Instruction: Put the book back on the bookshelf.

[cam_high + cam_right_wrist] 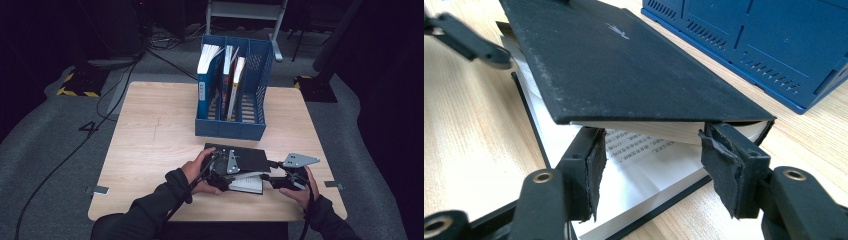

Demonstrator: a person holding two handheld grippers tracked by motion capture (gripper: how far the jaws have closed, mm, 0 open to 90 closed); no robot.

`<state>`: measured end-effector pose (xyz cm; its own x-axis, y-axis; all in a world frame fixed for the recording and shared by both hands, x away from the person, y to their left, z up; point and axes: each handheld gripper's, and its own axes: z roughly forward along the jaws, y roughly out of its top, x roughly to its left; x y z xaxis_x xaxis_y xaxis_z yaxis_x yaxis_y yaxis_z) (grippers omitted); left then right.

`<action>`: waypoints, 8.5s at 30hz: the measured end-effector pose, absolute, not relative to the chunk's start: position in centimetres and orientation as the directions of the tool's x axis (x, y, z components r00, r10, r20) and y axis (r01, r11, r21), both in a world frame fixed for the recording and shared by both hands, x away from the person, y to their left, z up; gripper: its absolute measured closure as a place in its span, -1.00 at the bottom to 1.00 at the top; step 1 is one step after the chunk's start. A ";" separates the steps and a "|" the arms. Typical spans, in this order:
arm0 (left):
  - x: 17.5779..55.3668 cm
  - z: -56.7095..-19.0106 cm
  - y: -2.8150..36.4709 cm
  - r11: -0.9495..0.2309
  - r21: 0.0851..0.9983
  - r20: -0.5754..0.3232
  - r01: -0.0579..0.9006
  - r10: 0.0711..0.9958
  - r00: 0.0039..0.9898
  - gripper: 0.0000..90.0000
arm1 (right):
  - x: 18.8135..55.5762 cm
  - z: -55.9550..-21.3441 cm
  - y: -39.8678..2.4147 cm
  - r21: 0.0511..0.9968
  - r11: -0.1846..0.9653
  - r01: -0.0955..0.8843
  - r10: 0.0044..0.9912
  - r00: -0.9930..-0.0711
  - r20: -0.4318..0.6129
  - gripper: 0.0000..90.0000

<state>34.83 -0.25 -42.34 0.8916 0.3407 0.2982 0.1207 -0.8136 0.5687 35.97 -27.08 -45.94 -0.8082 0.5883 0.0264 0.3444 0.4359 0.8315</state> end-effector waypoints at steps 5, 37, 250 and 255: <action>33.9 -43.4 -2.4 -0.804 0.575 0.348 0.154 0.410 0.843 -0.62 | 35.9 -46.0 -26.9 0.830 0.439 0.345 0.592 -0.805 0.021 -0.03; 36.0 -44.0 -0.6 -0.834 0.552 0.502 0.020 0.351 0.790 0.21 | 36.8 -45.7 -25.2 0.847 0.430 0.312 0.555 -0.832 0.025 -0.03; 38.0 -44.5 11.4 -0.367 0.912 -0.069 0.181 0.297 0.952 -0.04 | 42.9 -34.9 -18.1 0.805 0.592 -0.044 -0.044 -0.999 -0.022 -0.02; 38.0 -44.5 11.5 -0.374 0.912 -0.058 0.170 0.294 0.954 -0.04 | 43.0 -35.1 -15.9 0.808 0.587 -0.052 -0.075 -0.997 -0.010 0.00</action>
<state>37.99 11.47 -44.47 0.9542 0.2935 -0.0579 0.1704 -0.3742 0.9116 43.03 -15.93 -35.12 -0.9971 -0.0751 -0.0096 -0.0519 0.5869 0.8080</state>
